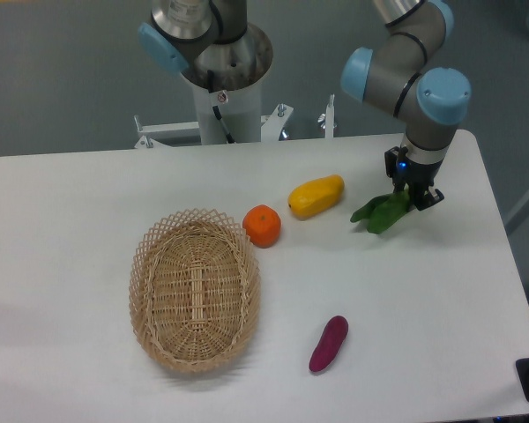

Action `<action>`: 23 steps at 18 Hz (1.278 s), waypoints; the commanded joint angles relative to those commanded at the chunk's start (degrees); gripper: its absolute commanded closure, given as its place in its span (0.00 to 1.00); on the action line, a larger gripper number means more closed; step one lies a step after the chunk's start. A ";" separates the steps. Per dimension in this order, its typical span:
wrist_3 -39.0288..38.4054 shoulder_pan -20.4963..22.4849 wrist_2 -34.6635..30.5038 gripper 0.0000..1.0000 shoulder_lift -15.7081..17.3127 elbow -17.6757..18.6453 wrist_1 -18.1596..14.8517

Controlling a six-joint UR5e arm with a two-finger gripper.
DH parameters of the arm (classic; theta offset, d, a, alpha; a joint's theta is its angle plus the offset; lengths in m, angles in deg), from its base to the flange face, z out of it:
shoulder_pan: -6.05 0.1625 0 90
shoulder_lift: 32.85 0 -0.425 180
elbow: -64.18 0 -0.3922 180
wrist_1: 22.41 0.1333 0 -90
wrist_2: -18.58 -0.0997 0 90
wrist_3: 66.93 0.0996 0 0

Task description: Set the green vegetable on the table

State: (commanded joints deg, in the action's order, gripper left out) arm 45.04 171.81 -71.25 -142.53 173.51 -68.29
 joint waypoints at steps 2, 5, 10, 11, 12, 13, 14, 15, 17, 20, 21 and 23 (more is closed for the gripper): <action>-0.09 0.00 0.00 0.00 0.44 -0.26 0.00; -1.57 0.09 0.00 0.00 1.06 -1.31 0.00; -9.14 -2.81 3.76 0.00 2.02 -7.72 -0.18; -11.06 -2.81 5.61 0.00 2.28 -9.04 -0.18; -14.47 -2.81 6.84 0.00 2.46 -10.70 -0.35; -16.85 -2.64 6.94 0.00 3.16 -12.72 -1.31; -17.83 -2.20 6.94 0.00 4.21 -14.31 -3.67; -17.84 -1.41 6.86 0.00 4.92 -15.89 -6.48; -17.75 -0.62 6.86 0.00 5.54 -20.28 -12.62; -14.35 1.66 6.94 0.00 5.54 -25.65 -22.73; -11.63 2.71 7.03 0.00 5.63 -26.71 -24.76; -3.74 5.26 7.21 0.00 5.80 -27.42 -27.50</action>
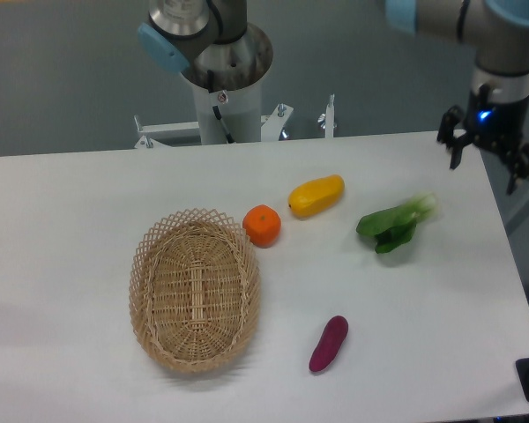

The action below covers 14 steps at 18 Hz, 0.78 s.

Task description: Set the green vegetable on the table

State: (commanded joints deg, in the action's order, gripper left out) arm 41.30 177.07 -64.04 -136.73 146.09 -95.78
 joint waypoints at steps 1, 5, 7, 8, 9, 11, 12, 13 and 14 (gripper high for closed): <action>3.09 1.15 0.09 0.00 0.44 0.09 -0.71; 9.80 4.14 2.80 0.00 0.70 0.53 -1.16; 9.81 4.23 3.08 0.00 0.62 0.52 -1.07; 9.81 4.32 3.08 0.00 0.62 0.53 -1.07; 9.81 4.58 3.16 0.00 0.62 0.61 -0.98; 9.81 4.59 3.16 0.00 0.62 0.61 -0.81; 9.81 4.59 3.25 0.00 0.62 0.61 -0.81; 9.81 4.50 3.25 0.00 0.62 0.61 -0.72; 9.81 4.41 3.25 0.00 0.62 0.61 -0.72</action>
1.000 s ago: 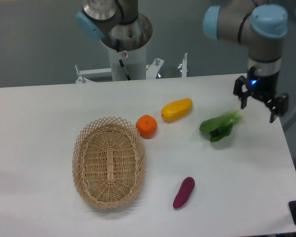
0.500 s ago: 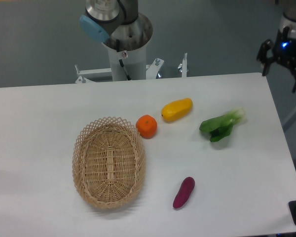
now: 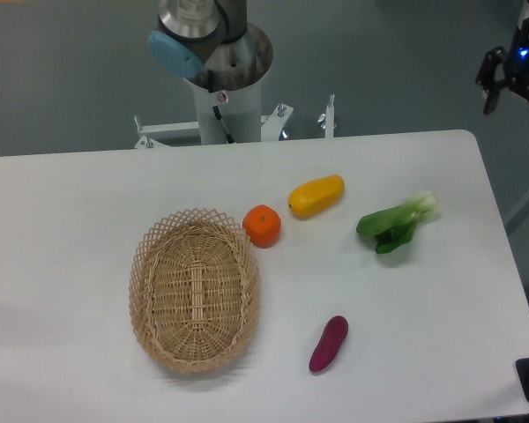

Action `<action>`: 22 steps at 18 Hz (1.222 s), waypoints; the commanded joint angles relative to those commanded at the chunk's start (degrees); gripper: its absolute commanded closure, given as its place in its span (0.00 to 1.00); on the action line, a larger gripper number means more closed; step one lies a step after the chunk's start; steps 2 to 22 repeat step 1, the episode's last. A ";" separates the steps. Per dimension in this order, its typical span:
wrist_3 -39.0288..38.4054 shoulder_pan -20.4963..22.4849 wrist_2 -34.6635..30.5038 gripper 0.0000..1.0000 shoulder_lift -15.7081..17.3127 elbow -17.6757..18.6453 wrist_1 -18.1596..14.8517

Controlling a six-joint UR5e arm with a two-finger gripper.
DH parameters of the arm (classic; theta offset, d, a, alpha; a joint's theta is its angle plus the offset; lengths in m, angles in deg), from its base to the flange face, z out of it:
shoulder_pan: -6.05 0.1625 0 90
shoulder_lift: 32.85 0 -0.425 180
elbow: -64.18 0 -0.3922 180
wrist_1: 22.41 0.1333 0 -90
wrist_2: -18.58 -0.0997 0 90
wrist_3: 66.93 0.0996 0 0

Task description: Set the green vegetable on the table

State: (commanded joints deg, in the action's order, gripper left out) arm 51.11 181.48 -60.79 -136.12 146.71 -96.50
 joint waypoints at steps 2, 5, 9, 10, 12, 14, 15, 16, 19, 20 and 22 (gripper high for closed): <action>-0.26 0.00 0.00 0.00 0.00 -0.17 0.00; -0.26 0.00 0.00 0.00 0.00 -0.17 0.00; -0.26 0.00 0.00 0.00 0.00 -0.17 0.00; -0.26 0.00 0.00 0.00 0.00 -0.17 0.00; -0.26 0.00 0.00 0.00 0.00 -0.17 0.00; -0.26 0.00 0.00 0.00 0.00 -0.17 0.00; -0.26 0.00 0.00 0.00 0.00 -0.17 0.00; -0.26 0.00 0.00 0.00 0.00 -0.17 0.00; -0.26 0.00 0.00 0.00 0.00 -0.17 0.00; -0.26 0.00 0.00 0.00 0.00 -0.17 0.00; -0.26 0.00 0.00 0.00 0.00 -0.17 0.00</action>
